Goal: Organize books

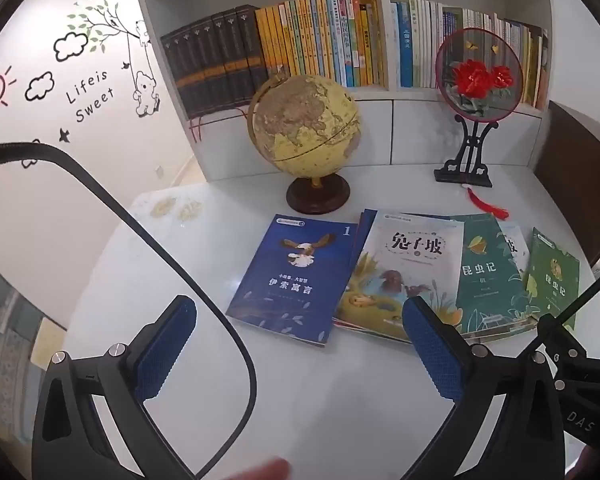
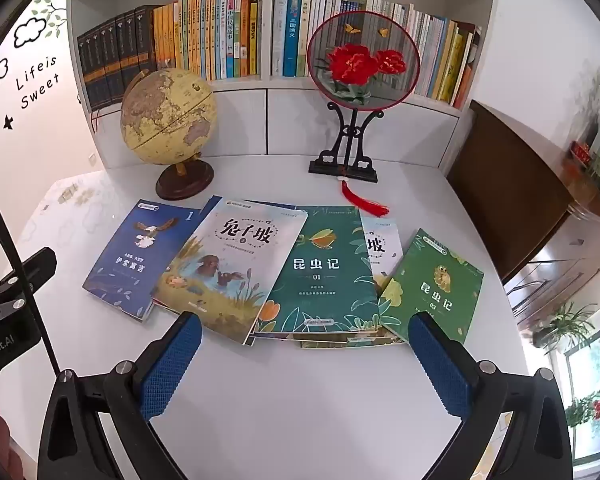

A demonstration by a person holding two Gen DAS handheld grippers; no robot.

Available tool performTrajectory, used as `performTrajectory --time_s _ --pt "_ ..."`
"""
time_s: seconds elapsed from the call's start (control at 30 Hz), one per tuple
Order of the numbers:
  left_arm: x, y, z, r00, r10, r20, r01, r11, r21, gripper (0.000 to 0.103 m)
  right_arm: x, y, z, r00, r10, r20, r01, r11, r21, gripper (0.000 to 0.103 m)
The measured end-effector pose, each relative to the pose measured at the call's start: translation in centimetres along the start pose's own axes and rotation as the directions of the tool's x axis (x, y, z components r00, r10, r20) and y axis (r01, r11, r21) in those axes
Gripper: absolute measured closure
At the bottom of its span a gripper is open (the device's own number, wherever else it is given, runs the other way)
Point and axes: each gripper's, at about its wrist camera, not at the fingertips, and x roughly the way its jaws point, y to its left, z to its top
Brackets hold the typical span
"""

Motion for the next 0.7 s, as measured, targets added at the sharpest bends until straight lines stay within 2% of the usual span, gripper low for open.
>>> performTrajectory --time_s 0.13,0.2,0.27,0.33,0.43,0.47,0.5,0.6,0.63,0.7 --pt "0.5 -0.6 0.2 1.000 0.003 -0.012 -0.003 1.000 0.001 0.000 0.2 0.1 0.0 1.000 0.009 -0.006 -0.009 1.000 0.001 0.000" --pt "0.8 -0.8 0.3 0.999 -0.021 -0.026 0.021 1.000 -0.008 0.000 0.3 0.2 0.0 1.000 0.009 -0.005 -0.009 1.000 0.000 0.000" --pt "1.5 -1.0 0.4 0.991 -0.113 -0.070 0.111 0.993 -0.033 0.000 0.6 -0.3 0.0 1.000 0.008 -0.001 -0.008 1.000 0.004 0.000" --pt "3.4 0.9 0.7 0.977 -0.186 -0.106 0.179 0.981 -0.072 0.000 0.5 -0.6 0.2 1.000 0.014 0.002 -0.014 1.000 0.018 0.000" --pt "4.2 2.1 0.0 0.947 -0.287 -0.146 0.271 0.955 -0.120 0.001 0.9 -1.0 0.3 1.000 0.020 -0.006 -0.020 0.999 0.027 0.000" --pt "4.7 2.2 -0.1 0.934 -0.318 -0.166 0.295 0.944 -0.146 0.001 1.0 -1.2 0.3 1.000 0.019 -0.006 -0.019 0.999 0.030 0.000" --pt "5.5 2.5 -0.1 0.912 -0.364 -0.191 0.330 0.925 -0.186 0.001 1.1 -1.3 0.3 1.000 0.018 -0.008 -0.018 0.999 0.031 0.000" --pt "7.4 3.1 -1.2 0.825 -0.508 -0.246 0.430 0.848 -0.310 0.001 1.4 -1.5 0.3 1.000 0.025 -0.014 -0.024 0.999 0.034 0.000" --pt "8.4 3.3 -1.9 0.786 -0.559 -0.266 0.455 0.813 -0.364 0.001 1.4 -1.6 0.4 1.000 0.025 -0.012 -0.024 0.999 0.035 0.000" --pt "9.5 3.5 -2.7 0.741 -0.606 -0.290 0.468 0.776 -0.423 0.001 1.4 -1.7 0.5 1.000 0.024 -0.008 -0.024 0.999 0.031 0.000"
